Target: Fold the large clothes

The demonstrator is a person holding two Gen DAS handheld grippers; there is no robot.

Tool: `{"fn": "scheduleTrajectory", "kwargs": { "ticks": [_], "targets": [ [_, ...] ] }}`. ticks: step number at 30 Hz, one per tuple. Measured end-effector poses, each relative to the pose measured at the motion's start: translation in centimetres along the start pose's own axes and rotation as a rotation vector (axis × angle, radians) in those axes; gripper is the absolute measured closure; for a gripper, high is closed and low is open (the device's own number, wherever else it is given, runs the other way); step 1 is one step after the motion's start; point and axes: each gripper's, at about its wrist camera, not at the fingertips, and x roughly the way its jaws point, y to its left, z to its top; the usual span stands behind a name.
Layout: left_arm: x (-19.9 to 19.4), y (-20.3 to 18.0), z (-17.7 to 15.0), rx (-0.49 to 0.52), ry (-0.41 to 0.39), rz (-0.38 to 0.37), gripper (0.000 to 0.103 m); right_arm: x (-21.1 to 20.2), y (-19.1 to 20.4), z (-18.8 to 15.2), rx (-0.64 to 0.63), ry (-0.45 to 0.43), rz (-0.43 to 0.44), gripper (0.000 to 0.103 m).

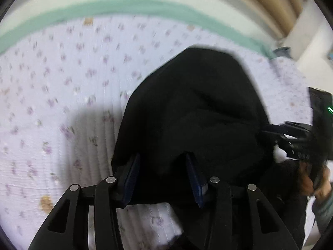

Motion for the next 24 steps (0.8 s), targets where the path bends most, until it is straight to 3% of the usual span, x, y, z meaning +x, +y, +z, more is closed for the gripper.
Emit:
{"fn": "scheduleTrajectory", "kwargs": {
  "ticks": [2, 3, 4, 5, 8, 12, 16, 17, 18, 19, 20, 21, 24],
  "targets": [
    [-2.5, -0.4, 0.7, 0.01, -0.073, -0.041, 0.052, -2.0, -0.8, 0.6, 0.008, -0.057, 0.041, 0.061],
    [-3.5, -0.5, 1.5, 0.01, -0.102, -0.05, 0.047, -2.9, -1.1, 1.0, 0.008, -0.089, 0.046, 0.053],
    [-4.0, -0.6, 2.2, 0.007, -0.117, -0.056, 0.03, -3.9, -1.4, 1.8, 0.011, -0.127, 0.045, 0.046],
    [-4.2, -0.6, 3.0, 0.004, -0.132, -0.068, 0.021, -4.3, -1.7, 2.5, 0.019, -0.152, 0.036, 0.034],
    [-2.6, 0.5, 5.8, -0.01, -0.127, -0.073, 0.021, -3.7, -3.5, 5.0, 0.082, -0.151, 0.018, 0.033],
    [2.3, 4.0, 8.6, -0.138, -0.022, -0.074, 0.022, -0.3, -4.7, 7.4, 0.121, -0.062, 0.065, 0.033],
    [4.7, 4.5, 7.3, -0.198, 0.047, -0.24, 0.022, 3.8, -4.9, 7.8, 0.14, 0.041, 0.15, 0.033],
    [5.2, 4.1, 7.1, -0.191, 0.06, -0.249, 0.027, 4.7, -4.9, 7.7, 0.136, 0.072, 0.176, 0.032],
    [5.4, 3.2, 6.7, -0.156, 0.065, -0.214, 0.048, 5.2, -4.7, 7.5, 0.127, 0.079, 0.181, 0.034],
    [5.4, 2.6, 6.4, -0.122, 0.067, -0.194, 0.062, 5.6, -4.5, 7.4, 0.107, 0.08, 0.179, 0.05],
    [4.9, 2.1, 6.2, -0.103, 0.062, -0.218, 0.079, 4.9, -3.9, 7.0, 0.083, 0.072, 0.18, 0.075],
    [4.2, 1.9, 5.9, -0.094, 0.048, -0.235, 0.082, 3.7, -3.2, 6.4, 0.052, 0.047, 0.187, 0.081],
    [-0.6, 0.4, 4.5, -0.018, -0.04, -0.287, 0.086, -1.1, -1.3, 4.5, -0.047, -0.029, 0.158, 0.085]
  ]
}}
